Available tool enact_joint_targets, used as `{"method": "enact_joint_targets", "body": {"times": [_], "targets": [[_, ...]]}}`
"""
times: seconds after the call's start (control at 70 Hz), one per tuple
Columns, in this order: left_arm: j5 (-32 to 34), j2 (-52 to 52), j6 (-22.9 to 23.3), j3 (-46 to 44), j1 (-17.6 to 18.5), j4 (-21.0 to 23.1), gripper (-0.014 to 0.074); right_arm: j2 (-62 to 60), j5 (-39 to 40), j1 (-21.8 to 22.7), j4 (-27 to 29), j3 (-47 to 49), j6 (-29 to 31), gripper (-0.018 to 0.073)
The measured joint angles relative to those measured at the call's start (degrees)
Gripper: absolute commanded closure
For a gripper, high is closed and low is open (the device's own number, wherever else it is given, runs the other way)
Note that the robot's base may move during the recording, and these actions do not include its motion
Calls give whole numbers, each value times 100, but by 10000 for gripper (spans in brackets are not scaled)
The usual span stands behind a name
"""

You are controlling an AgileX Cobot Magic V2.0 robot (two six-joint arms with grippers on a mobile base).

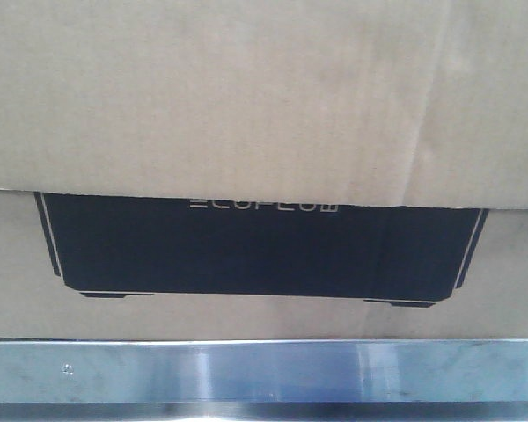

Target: Grab box from left shelf to table start

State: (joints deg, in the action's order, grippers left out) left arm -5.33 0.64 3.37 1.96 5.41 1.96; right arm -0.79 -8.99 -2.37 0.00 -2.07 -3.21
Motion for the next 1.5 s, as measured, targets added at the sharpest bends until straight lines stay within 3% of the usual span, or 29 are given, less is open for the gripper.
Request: {"method": "enact_joint_targets", "body": {"times": [0.457, 0.743, 0.872, 1.029, 1.115, 1.244, 1.301, 1.501], "targets": [[9, 0, 0, 0, 0, 0, 696, 0, 0, 0, 0, 0, 0, 503], [759, 0, 0, -89, 0, 53, 696, 0, 0, 0, 0, 0, 0, 503], [152, -14, 0, -855, 0, 49, 695, 0, 0, 0, 0, 0, 0, 503], [-854, -498, 0, -2142, 0, -392, 685, 0, 0, 0, 0, 0, 0, 503], [-967, -854, 0, -2646, 0, -538, 598, 0, 0, 0, 0, 0, 0, 503], [-1059, -1367, 0, -3117, 0, -581, 300, 0, 0, 0, 0, 0, 0, 503], [-1120, -1564, 0, -3253, 0, -581, 214, 0, 0, 0, 0, 0, 0, 503], [-1828, -2379, 0, -4080, 0, -569, 254, 0, 0, 0, 0, 0, 0, 503]]}}
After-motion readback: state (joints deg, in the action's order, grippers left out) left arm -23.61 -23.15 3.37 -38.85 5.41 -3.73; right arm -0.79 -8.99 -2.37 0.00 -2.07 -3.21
